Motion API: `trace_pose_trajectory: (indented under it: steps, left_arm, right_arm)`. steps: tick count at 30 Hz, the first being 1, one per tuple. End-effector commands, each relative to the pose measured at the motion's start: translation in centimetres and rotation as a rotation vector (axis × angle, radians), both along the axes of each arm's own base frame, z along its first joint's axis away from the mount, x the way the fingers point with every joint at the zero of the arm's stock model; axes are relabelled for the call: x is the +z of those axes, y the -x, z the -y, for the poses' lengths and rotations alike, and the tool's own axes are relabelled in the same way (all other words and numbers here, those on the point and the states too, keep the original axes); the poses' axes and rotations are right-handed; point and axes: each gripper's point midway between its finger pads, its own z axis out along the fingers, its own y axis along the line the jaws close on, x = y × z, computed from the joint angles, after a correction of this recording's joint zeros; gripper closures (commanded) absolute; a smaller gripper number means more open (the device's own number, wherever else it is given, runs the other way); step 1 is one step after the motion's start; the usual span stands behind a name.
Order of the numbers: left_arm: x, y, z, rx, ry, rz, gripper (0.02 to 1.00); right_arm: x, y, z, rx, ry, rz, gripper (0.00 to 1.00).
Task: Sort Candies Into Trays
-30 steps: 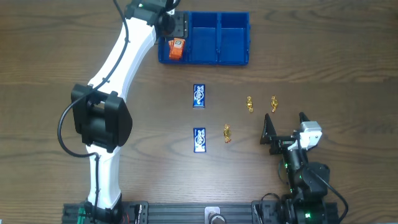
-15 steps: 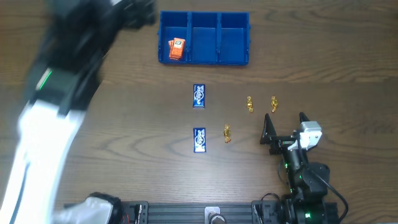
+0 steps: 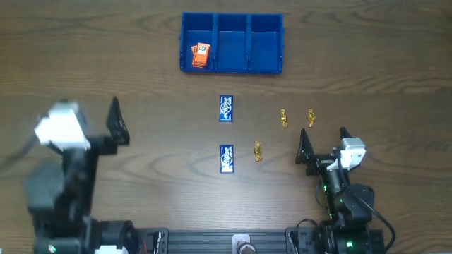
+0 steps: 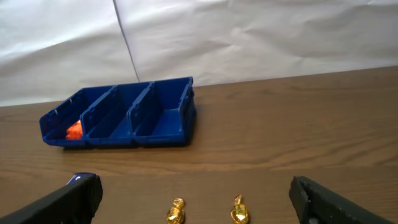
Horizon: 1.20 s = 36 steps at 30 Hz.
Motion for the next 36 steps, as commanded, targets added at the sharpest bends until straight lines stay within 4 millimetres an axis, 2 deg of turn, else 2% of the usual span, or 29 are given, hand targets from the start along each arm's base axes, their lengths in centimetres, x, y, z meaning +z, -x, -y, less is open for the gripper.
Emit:
trace_pose_trajectory:
  steps: [1, 5, 16, 23, 27, 36]
  left_arm:
    - [-3.3, 0.7, 1.5, -0.100, -0.038, 0.112, 0.020]
    - [-5.6, 0.7, 1.3, -0.099, -0.040, 0.157, 0.020]
    - [-12.0, 0.5, 0.8, -0.081, -0.044, 0.134, 0.023]
    - [-14.3, 0.4, 0.8, -0.081, -0.033, 0.037, 0.020]
    - [-17.5, 0.7, 0.8, -0.083, -0.019, -0.096, 0.020]
    - [-17.4, 0.6, 0.7, -0.079, -0.020, -0.090, 0.020]
  right_arm:
    - [-0.1, 0.0, 0.2, -0.010, 0.006, 0.000, 0.003]
    - [-0.1, 0.0, 0.2, -0.009, 0.006, 0.000, 0.003]
    - [-0.1, 0.0, 0.2, -0.010, 0.006, 0.000, 0.003]
    - [-0.1, 0.0, 0.2, -0.009, 0.006, 0.000, 0.003]
    - [-0.1, 0.0, 0.2, -0.009, 0.006, 0.000, 0.003]
    - [-0.1, 0.0, 0.2, -0.009, 0.006, 0.000, 0.003]
